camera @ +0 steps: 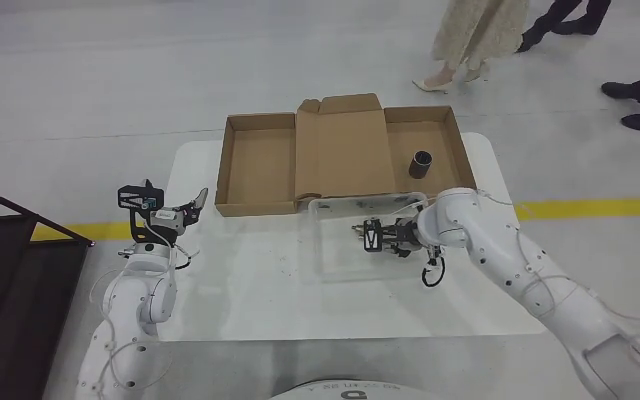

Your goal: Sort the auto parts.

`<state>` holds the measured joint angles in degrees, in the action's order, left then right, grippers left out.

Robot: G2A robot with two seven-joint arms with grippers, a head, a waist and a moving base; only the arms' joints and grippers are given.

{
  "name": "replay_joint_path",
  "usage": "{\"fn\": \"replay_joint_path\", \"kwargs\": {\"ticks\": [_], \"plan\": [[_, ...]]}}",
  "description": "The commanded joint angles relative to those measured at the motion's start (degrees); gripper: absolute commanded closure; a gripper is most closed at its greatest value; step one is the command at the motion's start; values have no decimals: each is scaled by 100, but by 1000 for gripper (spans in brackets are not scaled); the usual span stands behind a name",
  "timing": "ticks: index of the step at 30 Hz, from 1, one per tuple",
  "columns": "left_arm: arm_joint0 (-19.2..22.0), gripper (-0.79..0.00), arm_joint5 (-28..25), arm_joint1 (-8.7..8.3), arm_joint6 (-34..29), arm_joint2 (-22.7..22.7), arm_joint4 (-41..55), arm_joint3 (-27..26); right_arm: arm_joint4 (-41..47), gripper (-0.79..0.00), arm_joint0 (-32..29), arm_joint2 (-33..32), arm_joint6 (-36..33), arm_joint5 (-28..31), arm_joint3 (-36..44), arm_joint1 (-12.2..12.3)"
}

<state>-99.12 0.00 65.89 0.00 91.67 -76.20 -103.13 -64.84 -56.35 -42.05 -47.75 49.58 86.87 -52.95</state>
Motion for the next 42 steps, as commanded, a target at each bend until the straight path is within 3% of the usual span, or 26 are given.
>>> {"fn": "replay_joint_path", "kwargs": {"ticks": [1,39,40,42], "plan": [[0,-785,0,0,0,0,0,0,57,-283,70,69,-5,-10,-93,-40],[0,-785,0,0,0,0,0,0,87,-283,107,104,-11,-21,-139,-62],[0,-785,0,0,0,0,0,0,94,-785,101,113,22,-23,-129,-66],[0,-785,0,0,0,0,0,0,21,-785,76,106,187,7,-81,-63]]}}
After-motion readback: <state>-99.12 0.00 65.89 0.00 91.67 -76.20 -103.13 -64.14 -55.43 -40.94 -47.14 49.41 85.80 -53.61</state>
